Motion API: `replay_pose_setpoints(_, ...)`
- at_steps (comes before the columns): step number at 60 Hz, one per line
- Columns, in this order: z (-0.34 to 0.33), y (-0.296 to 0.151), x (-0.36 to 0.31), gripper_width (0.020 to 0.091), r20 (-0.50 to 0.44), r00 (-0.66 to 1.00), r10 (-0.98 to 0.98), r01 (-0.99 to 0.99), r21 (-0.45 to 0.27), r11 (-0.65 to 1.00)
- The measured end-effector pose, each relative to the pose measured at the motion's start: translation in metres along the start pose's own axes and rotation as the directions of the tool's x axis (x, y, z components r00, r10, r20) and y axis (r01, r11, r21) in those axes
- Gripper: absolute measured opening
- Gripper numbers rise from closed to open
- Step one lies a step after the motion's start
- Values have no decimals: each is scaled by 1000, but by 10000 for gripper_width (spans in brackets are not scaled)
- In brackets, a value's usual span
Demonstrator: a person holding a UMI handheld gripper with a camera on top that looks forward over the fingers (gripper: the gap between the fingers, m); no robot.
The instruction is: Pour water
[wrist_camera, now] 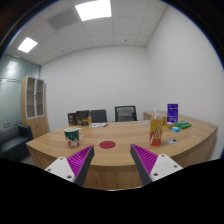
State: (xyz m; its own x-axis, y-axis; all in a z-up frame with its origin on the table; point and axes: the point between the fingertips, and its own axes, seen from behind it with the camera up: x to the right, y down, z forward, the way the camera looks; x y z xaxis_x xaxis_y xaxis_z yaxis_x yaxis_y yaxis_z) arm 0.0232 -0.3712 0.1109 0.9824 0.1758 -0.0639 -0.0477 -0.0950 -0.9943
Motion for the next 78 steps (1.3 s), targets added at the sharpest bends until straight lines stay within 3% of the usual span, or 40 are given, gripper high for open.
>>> replay_pose_setpoints(19, 24, 3, 52, 803, -65, 997, -49, 49, 11, 999)
replay_pose_setpoints(26, 61, -10, 110, 804, -150, 984, -99, 104, 28, 994)
replay_pose_setpoints(37, 139, -10, 188, 803, -238, 967, -94, 92, -21, 996)
replay_pose_setpoints(50, 217, -5, 232, 804, -255, 964, -74, 58, -69, 996)
replay_pose_setpoints(56, 239, -14, 238, 798, -254, 964, -79, 70, -46, 997)
replay_pose_setpoints(58, 242, -12, 237, 733, -261, 962, -79, 69, -45, 997)
replay_pose_setpoints(59, 243, -11, 238, 608, -267, 961, -78, 68, -48, 997)
replay_pose_setpoints(60, 245, -9, 239, 575, -270, 960, -75, 63, -53, 997)
replay_pose_setpoints(69, 244, -15, 243, 472, -314, 946, -80, 78, -21, 997)
replay_pose_setpoints(78, 233, -22, 212, 466, -311, 925, -218, 213, -52, 976)
